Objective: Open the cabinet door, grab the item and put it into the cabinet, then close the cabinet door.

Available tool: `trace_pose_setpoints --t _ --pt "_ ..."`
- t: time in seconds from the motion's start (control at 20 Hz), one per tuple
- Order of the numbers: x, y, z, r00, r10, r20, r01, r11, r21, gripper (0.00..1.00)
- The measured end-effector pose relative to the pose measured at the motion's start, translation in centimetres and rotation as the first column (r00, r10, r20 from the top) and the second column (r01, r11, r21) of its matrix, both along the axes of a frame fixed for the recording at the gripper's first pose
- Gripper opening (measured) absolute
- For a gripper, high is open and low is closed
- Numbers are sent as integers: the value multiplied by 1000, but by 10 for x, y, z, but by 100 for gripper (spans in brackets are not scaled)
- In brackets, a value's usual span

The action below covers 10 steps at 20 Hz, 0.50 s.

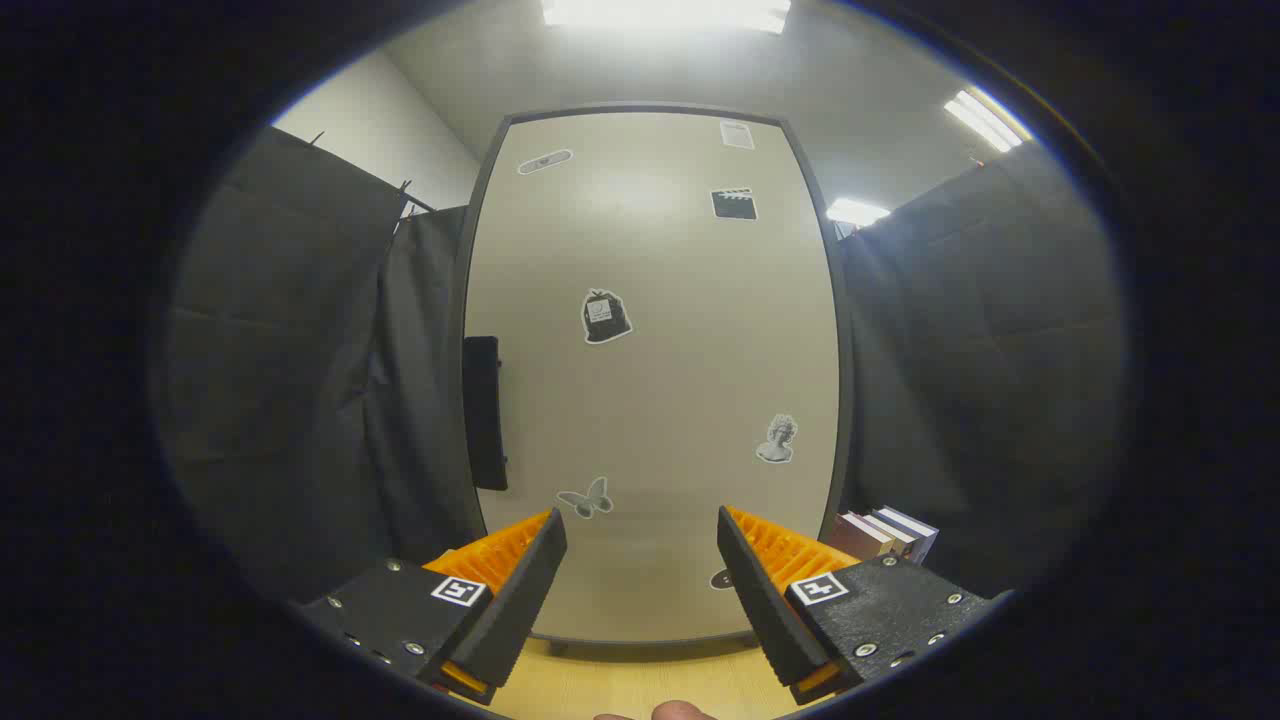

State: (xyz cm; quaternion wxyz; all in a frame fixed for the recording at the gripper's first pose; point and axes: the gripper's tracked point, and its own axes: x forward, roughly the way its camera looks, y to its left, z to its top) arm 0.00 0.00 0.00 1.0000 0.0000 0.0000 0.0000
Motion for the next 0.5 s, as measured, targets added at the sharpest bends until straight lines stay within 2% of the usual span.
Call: trace_pose_setpoints --t 0.5 --pt "6 -5 2 1000 7 -5 -7 1000 -5 94"
